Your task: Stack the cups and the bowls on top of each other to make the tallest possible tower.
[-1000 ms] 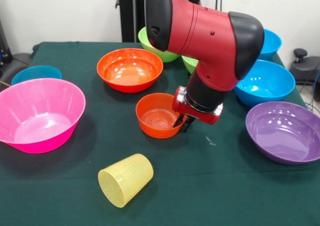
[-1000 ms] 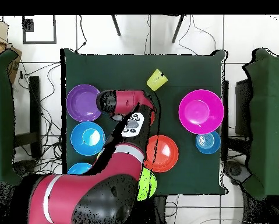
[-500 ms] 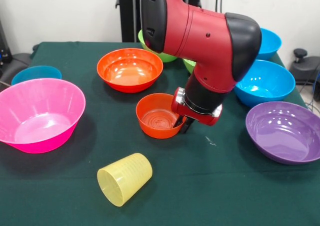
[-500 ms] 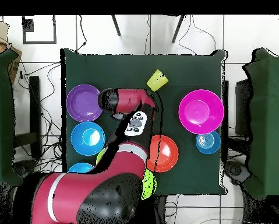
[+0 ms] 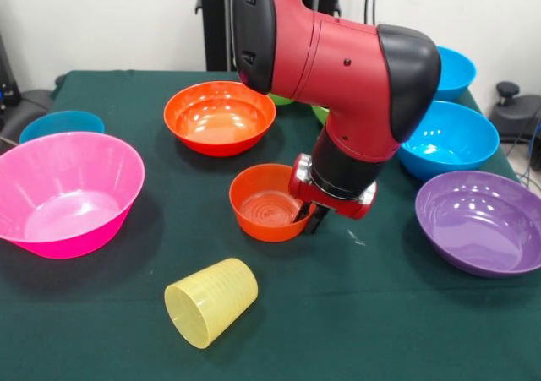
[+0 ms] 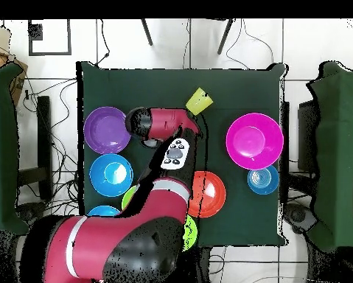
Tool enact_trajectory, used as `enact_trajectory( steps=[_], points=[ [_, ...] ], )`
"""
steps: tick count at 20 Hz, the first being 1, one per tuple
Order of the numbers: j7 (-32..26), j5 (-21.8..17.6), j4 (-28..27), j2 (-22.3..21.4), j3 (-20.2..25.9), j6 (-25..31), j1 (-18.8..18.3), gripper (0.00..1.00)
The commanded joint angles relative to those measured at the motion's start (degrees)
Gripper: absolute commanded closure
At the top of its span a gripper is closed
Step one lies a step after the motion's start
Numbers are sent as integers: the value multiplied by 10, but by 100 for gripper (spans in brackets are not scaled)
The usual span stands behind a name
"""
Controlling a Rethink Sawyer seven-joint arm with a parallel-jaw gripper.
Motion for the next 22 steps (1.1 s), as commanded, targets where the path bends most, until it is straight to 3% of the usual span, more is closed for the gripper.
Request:
enact_trajectory(
  steps=[1,9,17,18,22],
  points=[
    [54,27,-53,40,90,-2,-6,100],
    [56,29,-52,38,87,-4,-4,100],
    [16,-1,-19,35,93,-41,-2,100],
    [12,-3,-17,35,93,-39,-1,0],
    [22,-2,-9,31,93,-57,-1,0]
  ],
)
